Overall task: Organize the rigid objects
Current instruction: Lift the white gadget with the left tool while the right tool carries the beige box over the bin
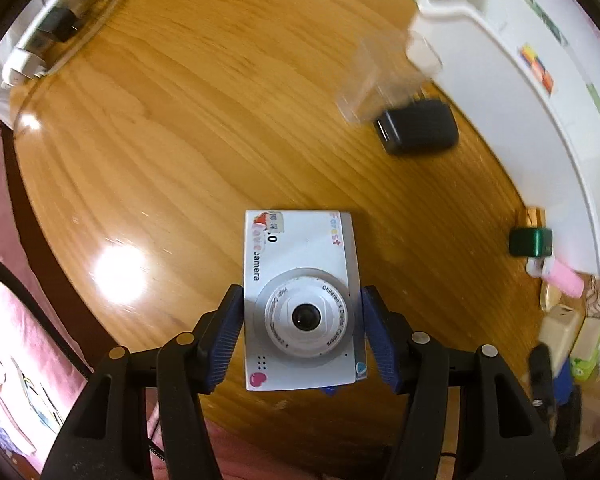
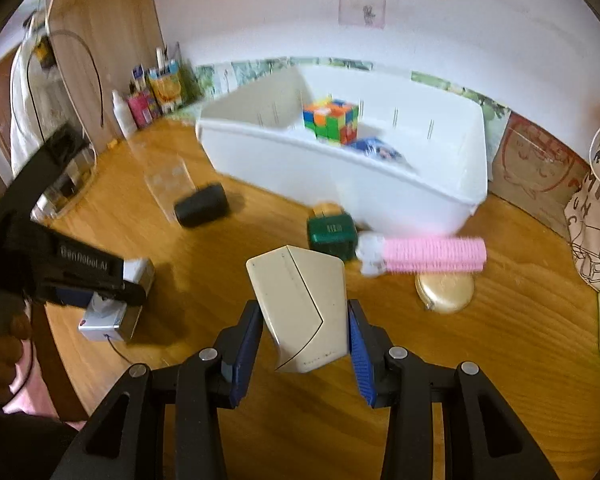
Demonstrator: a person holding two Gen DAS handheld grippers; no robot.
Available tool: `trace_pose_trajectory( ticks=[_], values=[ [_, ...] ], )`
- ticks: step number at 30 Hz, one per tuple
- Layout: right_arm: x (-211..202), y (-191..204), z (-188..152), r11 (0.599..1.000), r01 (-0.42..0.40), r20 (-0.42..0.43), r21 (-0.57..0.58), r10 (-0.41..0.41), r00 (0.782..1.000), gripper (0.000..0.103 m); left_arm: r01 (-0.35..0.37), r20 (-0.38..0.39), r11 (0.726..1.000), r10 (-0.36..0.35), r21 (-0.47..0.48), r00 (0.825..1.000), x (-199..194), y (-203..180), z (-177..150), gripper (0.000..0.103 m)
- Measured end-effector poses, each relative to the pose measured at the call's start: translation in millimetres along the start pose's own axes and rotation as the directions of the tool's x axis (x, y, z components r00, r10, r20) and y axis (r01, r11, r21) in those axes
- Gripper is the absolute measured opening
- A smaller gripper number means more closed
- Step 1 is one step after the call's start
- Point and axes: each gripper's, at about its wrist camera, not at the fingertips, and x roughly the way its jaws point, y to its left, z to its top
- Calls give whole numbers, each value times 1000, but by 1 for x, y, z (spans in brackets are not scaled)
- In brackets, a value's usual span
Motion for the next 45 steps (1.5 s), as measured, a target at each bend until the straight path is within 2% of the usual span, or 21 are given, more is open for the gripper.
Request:
trace_pose_trajectory(
  ticks=[7,13,15,17,19,23,32,35,41,43,45],
  values=[
    [-14,-3,34,999,-36,80,35,33,996,42,-29,99,999,31,-25,995,-43,29,22,62],
    [-28,-10,76,1000,9,181,-5,-8,983,42,-18,167,1000,22,-25,986,-75,30,28,62],
    [-34,-14,92,999,29,210,-18,-25,977,42,-21,204,1000,25,-22,979,-78,-1,23,62],
    [-38,-18,106,999,41,237,-32,-32,971,42,-11,234,1000,14,-14,972,-93,-3,25,62],
    [-41,-22,119,997,59,262,-52,-43,964,42,-1,254,1000,4,-10,967,-92,-27,36,62],
    [-46,-29,136,994,71,291,-81,-44,956,42,12,304,1000,-19,25,952,-111,-45,53,62],
    [-50,-64,167,997,71,332,-36,-55,942,42,33,384,993,-74,113,920,-131,-95,76,62],
    [-49,-75,174,997,70,346,-16,-60,936,42,8,419,990,-66,140,905,-137,-115,81,62],
    [-34,-100,180,998,40,339,49,-54,939,42,22,443,980,-110,198,890,-136,-148,91,62],
    [-24,-107,181,998,28,325,64,-48,945,42,9,456,973,-115,229,883,-133,-162,93,62],
    [-15,-112,181,997,17,311,71,-38,950,42,-7,455,967,-113,253,884,-127,-174,97,62]
  ],
)
